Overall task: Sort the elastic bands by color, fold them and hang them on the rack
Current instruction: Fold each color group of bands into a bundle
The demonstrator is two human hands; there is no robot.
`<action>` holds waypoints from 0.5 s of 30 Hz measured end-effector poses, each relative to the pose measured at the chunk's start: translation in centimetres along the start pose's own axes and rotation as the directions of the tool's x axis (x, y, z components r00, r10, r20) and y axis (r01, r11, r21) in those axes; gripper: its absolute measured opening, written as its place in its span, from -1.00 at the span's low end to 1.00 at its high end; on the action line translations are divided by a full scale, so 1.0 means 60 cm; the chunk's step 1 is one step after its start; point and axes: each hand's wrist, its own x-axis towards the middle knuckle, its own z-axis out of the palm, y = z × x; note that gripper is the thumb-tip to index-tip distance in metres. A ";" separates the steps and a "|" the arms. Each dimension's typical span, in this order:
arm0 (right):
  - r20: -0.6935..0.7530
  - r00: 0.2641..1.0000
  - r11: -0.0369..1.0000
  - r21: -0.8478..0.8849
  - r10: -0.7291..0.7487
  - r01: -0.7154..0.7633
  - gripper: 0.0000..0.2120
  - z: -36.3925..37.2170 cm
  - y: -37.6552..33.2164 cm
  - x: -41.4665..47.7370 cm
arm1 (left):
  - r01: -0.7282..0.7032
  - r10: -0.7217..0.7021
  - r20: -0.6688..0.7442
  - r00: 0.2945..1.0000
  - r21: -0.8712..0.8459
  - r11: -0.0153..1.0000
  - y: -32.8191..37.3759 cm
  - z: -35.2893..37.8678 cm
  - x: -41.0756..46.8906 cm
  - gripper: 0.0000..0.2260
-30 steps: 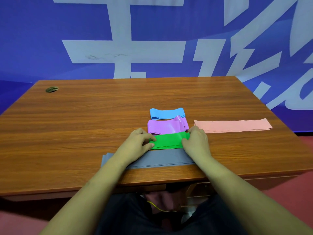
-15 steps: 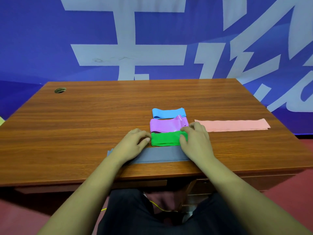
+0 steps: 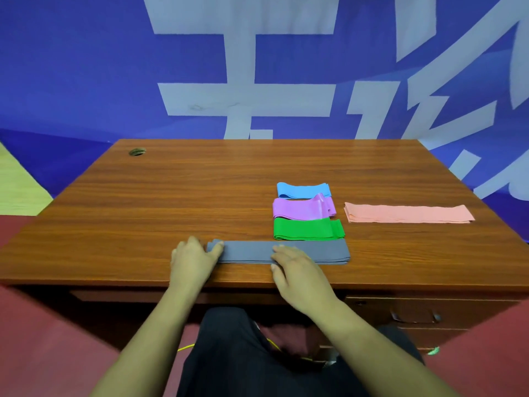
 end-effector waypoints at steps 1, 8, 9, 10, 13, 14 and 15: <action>-0.005 1.000 1.000 -0.005 0.009 -0.009 -0.65 0.003 -0.002 -0.001 | 0.023 -0.024 0.029 0.999 0.023 0.999 0.008 -0.001 -0.003 -0.54; -0.013 1.000 1.000 0.007 0.015 -0.014 -0.62 0.003 -0.004 -0.001 | 0.081 -0.079 0.179 0.981 -0.001 0.997 0.034 -0.016 0.002 -0.76; -0.013 1.000 1.000 0.018 0.016 -0.015 -0.63 0.003 -0.002 0.000 | 0.060 -0.056 0.168 0.984 -0.020 0.998 0.039 -0.019 -0.002 -0.78; -0.011 1.000 0.999 0.034 0.019 -0.019 -0.63 0.004 -0.001 -0.001 | 0.044 -0.036 0.161 0.986 -0.052 0.998 0.044 -0.022 -0.008 -0.80; -0.005 0.999 0.993 0.110 0.052 -0.051 -0.66 0.004 0.004 0.000 | -0.014 0.044 0.138 0.990 -0.210 0.978 0.060 -0.031 -0.025 -0.83; 0.001 0.998 0.986 0.153 0.068 -0.067 -0.68 0.002 0.004 0.001 | -0.059 0.094 0.122 0.988 -0.264 0.963 0.066 -0.035 -0.030 -0.83; 0.016 0.996 0.976 0.201 0.086 -0.087 -0.70 -0.001 0.004 0.003 | -0.112 0.152 0.106 0.983 -0.313 0.943 0.072 -0.037 -0.034 -0.81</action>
